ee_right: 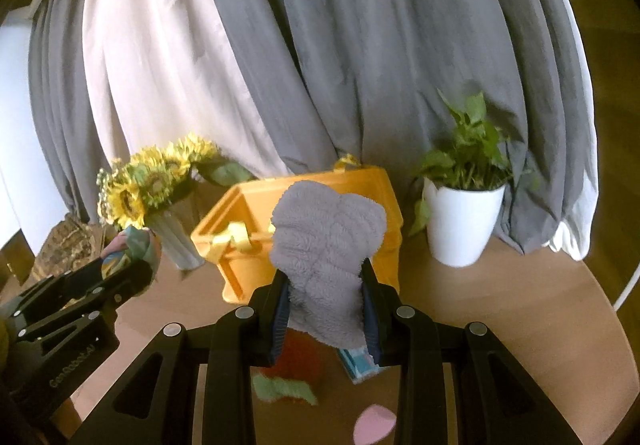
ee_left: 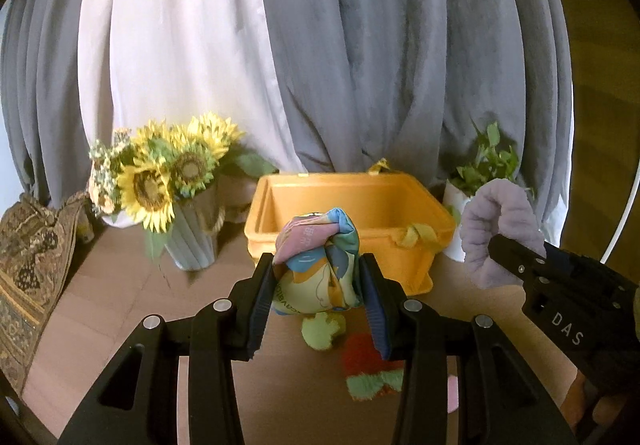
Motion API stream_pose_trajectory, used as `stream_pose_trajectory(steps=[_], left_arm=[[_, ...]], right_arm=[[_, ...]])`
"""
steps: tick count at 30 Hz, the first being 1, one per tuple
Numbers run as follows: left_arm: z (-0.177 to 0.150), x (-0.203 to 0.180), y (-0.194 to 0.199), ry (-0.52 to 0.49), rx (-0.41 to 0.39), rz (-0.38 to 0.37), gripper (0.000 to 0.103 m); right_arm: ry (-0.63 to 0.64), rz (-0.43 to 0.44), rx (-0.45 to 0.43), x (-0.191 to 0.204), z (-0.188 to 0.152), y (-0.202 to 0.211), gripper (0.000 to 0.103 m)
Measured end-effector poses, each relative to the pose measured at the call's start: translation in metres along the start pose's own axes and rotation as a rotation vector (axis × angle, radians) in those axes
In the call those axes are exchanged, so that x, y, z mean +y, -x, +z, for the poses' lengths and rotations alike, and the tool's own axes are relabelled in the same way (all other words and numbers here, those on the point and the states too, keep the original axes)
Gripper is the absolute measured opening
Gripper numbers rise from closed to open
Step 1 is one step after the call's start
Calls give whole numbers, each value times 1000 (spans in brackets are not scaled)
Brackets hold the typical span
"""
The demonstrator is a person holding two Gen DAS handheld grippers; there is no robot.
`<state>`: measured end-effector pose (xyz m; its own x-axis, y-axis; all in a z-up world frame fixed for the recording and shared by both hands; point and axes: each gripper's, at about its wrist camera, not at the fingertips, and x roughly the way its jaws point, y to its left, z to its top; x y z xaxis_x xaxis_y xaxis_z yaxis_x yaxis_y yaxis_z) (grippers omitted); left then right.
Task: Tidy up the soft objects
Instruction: 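Lift and carry the scarf bundle and lavender towel with both grippers to the crate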
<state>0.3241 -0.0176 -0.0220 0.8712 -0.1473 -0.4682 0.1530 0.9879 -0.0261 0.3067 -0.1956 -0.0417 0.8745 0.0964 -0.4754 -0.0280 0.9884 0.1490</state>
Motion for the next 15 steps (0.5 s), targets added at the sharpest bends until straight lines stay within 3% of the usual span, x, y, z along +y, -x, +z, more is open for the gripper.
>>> stream_pose_trajectory(steps=[15], left_arm=[[36,18,-17,-3,-80,-11,42]], right_arm=[[11,9,-84,21,35,-18,33]])
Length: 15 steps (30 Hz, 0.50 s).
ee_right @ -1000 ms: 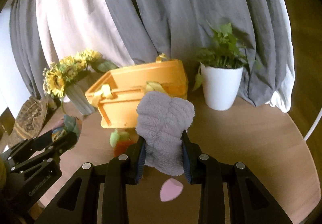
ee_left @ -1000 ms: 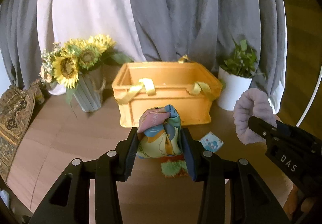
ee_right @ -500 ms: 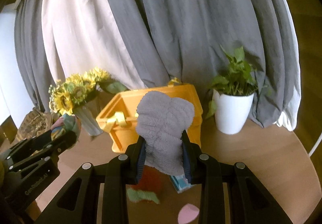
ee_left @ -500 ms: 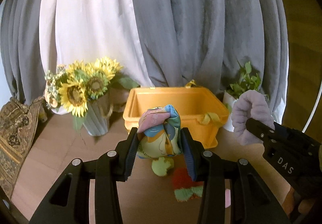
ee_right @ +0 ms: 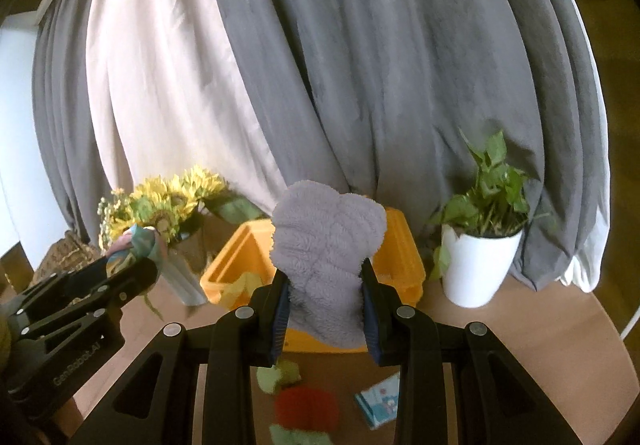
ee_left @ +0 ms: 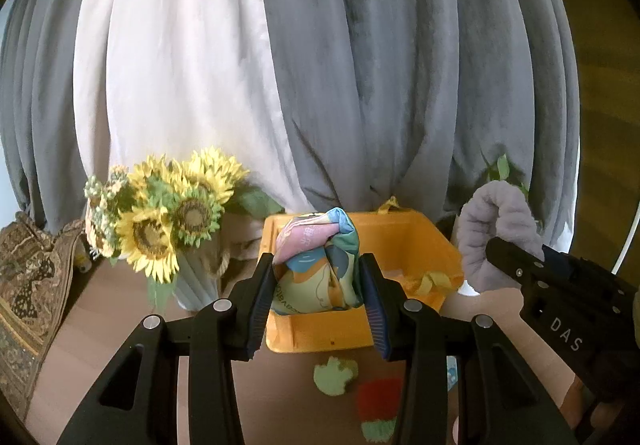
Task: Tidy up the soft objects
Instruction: 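Lift and carry the scarf bundle and lavender towel with both grippers to the crate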
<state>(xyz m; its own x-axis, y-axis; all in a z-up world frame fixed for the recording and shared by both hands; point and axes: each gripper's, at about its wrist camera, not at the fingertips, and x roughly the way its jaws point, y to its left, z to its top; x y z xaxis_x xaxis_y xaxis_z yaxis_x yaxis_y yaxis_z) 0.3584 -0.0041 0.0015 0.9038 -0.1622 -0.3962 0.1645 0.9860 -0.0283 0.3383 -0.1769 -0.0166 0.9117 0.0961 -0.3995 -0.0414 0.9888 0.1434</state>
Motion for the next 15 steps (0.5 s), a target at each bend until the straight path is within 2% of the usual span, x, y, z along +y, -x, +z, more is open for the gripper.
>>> stream_pose_trajectory(steps=[15], left_arm=[[26,2,-38,-5,-47,-16,42]], right_arm=[[25,3,-41,-2,26,-31,33]])
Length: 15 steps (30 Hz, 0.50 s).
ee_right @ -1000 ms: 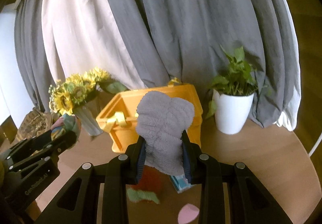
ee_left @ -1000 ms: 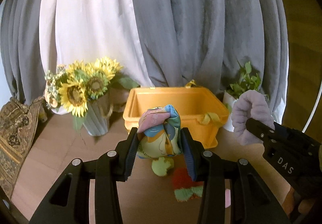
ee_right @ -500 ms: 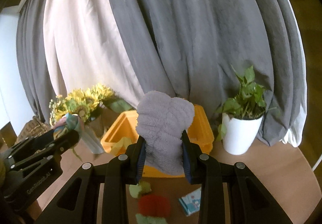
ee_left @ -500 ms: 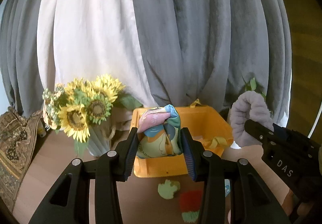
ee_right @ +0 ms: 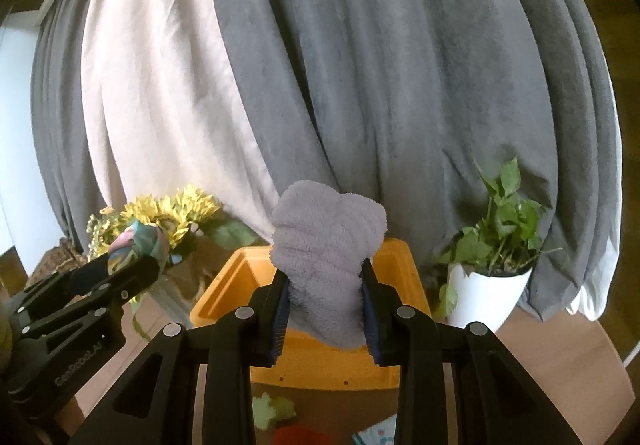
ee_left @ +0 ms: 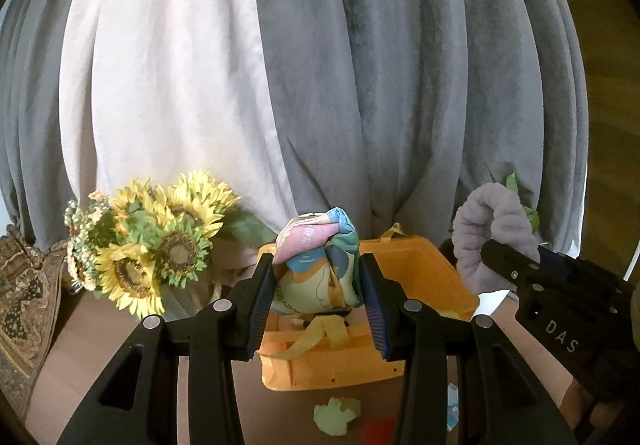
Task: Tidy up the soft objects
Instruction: 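Lift and carry the scarf bundle and lavender towel with both grippers to the crate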
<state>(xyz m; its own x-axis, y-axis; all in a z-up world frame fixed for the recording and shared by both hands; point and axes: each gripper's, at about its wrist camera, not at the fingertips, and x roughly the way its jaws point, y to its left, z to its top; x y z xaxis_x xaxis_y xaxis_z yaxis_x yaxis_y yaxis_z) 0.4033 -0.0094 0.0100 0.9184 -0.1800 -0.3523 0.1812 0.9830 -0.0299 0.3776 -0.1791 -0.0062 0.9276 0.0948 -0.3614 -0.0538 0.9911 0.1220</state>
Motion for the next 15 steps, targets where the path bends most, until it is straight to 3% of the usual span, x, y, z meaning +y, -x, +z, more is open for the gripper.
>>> stream_pose_trajectory(steps=[15], left_arm=[[12,-2,-62,-22,15,3,42]], right_arm=[[-5,-7,21,-12,12,-55,33]])
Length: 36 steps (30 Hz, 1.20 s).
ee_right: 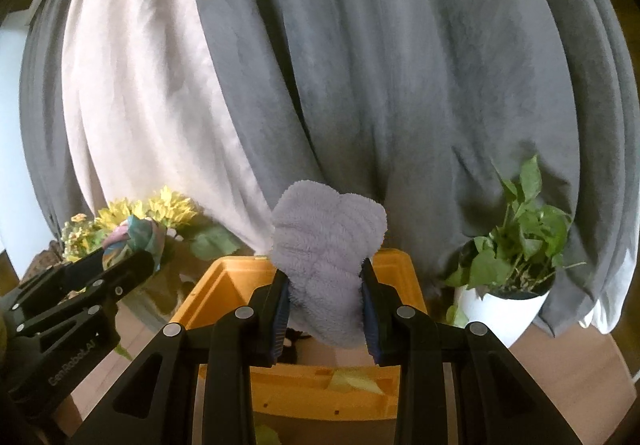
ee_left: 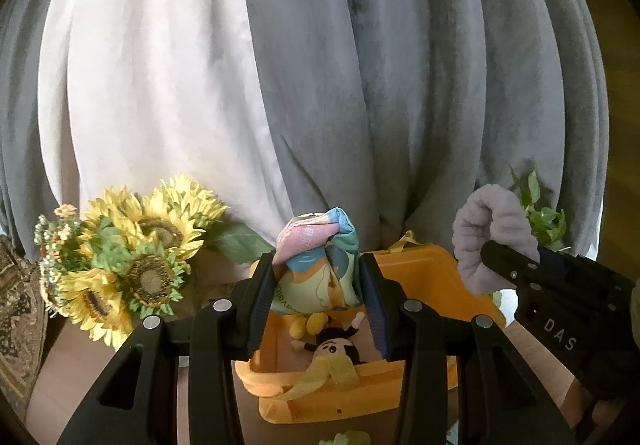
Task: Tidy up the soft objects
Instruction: 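Lift and carry the scarf bundle and lavender towel with both grippers to the crate, then lower both items into the orange crate and open both grippers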
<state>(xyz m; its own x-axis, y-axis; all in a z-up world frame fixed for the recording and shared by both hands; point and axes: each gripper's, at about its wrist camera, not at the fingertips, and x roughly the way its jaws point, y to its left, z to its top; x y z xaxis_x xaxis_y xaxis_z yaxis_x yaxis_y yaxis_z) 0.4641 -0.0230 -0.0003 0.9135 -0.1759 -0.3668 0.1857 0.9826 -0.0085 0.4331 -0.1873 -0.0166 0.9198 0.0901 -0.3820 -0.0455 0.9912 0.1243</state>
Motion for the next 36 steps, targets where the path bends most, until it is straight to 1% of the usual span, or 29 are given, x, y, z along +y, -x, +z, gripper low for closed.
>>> stream_pose_trajectory(steps=[11,23,26,28,29,30,32,34,36], left_arm=[[-10,2,-47,-2,58,-6,42],[-30,-1,-91,-12,147,-15,42],[-34,0,-101,-6,167,-19,44],[-34,1,-104,2,176,-22,53],[-35,1,-105,4,175,-25,56],[-35,1,-105,4,173,-22,63],[-36,2,-105,7,171,-21,65],[-36,2,-104,10,173,-22,67],[-36,2,-102,9,172,-24,67]], right_arm=[[-7,-10,59,-2,-3,-42,33],[8,-29,145,-4,-17,-84,33],[8,-28,171,-5,-23,-94,34],[15,-31,187,-5,-26,-101,36],[15,-35,195,-6,-27,-103,41],[11,-32,201,-7,-28,-105,44],[3,-40,208,-9,-29,-108,54],[-3,-52,207,-11,-29,-109,58],[-1,-65,200,-12,-28,-107,58]])
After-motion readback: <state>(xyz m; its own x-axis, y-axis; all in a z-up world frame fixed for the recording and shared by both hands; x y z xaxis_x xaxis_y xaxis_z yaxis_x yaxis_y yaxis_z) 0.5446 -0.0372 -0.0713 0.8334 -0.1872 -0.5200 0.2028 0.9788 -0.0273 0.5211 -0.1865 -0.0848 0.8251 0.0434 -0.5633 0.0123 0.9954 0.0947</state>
